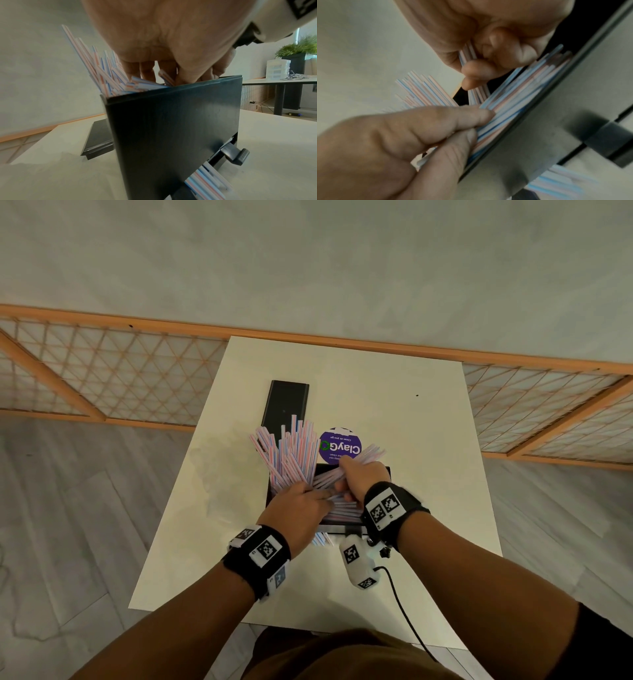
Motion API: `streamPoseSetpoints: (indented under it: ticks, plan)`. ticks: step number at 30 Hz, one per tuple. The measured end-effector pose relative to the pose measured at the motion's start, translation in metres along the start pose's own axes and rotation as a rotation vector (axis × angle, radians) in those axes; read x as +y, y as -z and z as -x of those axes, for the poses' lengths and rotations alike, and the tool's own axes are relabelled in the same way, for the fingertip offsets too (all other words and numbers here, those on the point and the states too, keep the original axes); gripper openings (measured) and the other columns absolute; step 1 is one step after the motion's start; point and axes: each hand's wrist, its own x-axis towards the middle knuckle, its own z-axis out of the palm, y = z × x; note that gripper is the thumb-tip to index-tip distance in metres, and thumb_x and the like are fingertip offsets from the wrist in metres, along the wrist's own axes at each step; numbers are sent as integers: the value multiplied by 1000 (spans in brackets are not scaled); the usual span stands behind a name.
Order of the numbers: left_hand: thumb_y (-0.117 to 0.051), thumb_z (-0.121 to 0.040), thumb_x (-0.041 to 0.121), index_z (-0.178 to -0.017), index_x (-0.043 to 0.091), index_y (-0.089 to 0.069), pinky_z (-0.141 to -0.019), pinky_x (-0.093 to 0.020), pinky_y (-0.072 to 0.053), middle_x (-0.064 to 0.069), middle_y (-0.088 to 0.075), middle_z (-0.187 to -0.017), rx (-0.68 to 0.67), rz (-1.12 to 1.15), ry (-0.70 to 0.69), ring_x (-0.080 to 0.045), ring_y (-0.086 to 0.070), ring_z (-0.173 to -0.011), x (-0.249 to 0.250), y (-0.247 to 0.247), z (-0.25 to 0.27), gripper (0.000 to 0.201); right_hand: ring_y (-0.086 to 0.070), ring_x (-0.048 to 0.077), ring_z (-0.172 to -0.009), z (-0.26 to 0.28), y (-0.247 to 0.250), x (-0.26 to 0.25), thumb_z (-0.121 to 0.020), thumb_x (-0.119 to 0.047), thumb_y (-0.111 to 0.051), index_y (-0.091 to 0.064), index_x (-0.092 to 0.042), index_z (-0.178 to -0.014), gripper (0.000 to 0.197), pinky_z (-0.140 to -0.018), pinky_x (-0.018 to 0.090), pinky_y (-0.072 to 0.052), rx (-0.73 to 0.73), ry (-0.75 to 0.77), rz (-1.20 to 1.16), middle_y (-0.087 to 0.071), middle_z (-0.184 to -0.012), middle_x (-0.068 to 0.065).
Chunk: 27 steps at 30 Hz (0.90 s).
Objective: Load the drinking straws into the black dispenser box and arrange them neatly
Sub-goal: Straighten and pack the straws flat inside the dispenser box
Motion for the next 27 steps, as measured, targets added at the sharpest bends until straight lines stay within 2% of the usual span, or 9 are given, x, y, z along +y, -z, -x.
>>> streamPoseSetpoints:
  ticks: [2,5,9,12,15,19,23,25,27]
  plan:
    - [-56,-93,5,-137,22,-61,-102,-45,-47,1,-53,-150,-14,-2,-7,-30,-52,-123,-2,-1,0,48,-51,14,-37,7,11,-4,-85,-35,-58,-75,2,-83,41,-41,22,-44,34,124,56,-69,-56,5]
    - [-51,-98,9,-138,24,-59,-106,-44,-45,1,-51,-150,-3,-5,-5,-26,-50,-126,-4,-3,1,44,-55,19,-49,19,32,-15,-81,-39,-57,-68,1,-72,43,-58,39,-55,91,360,202,-71,-65,13]
    - [-54,-99,14,-135,24,-62,-113,-40,-39,-1,-50,-149,71,54,6,-24,-46,-133,-4,-4,6,39,-51,19,-51,36,61,-36,-86,-38,-56,-51,-10,-59,39,-54,35,-44,92,588,354,-54,-53,4]
    - [-62,-97,18,-119,21,-72,-105,-40,-47,-2,-63,-132,256,171,21,-23,-57,-120,-9,-4,14,24,-41,12,-50,51,68,-56,-92,-31,-54,-36,-25,-58,39,-54,30,-37,35,733,581,-44,-54,-3]
    - [-60,-98,23,-113,19,-73,-97,-32,-48,3,-65,-118,391,259,84,-16,-58,-107,-16,1,22,20,-41,9,-58,64,59,-73,-100,-28,-50,-35,-29,-68,35,-65,33,-41,-139,722,936,-42,-65,-6]
    - [-61,-99,21,-115,19,-68,-88,-28,-48,6,-63,-108,453,439,239,-13,-57,-97,-24,16,30,18,-50,15,-60,70,33,-70,-96,-30,-46,-43,-26,-70,26,-55,26,-34,-143,791,1264,-50,-66,-5]
    - [-57,-101,21,-125,26,-58,-77,-29,-56,9,-66,-101,427,845,541,-12,-66,-84,-25,30,36,25,-61,21,-77,60,1,-54,-97,-28,-48,-61,-21,-96,14,-65,31,-47,-192,755,1464,-63,-83,-3]
    - [-58,-98,12,-128,25,-54,-75,-31,-56,3,-68,-100,399,992,607,-16,-67,-81,-25,33,38,33,-61,22,-80,52,-10,-46,-98,-28,-51,-61,-16,-109,19,-67,33,-49,-215,742,1531,-63,-89,0]
    - [-59,-96,8,-131,25,-51,-73,-25,-55,9,-66,-102,354,1011,620,-10,-66,-79,-25,33,40,39,-58,22,-78,46,-15,-37,-99,-33,-53,-59,-14,-114,25,-67,33,-50,-218,734,1524,-59,-89,1]
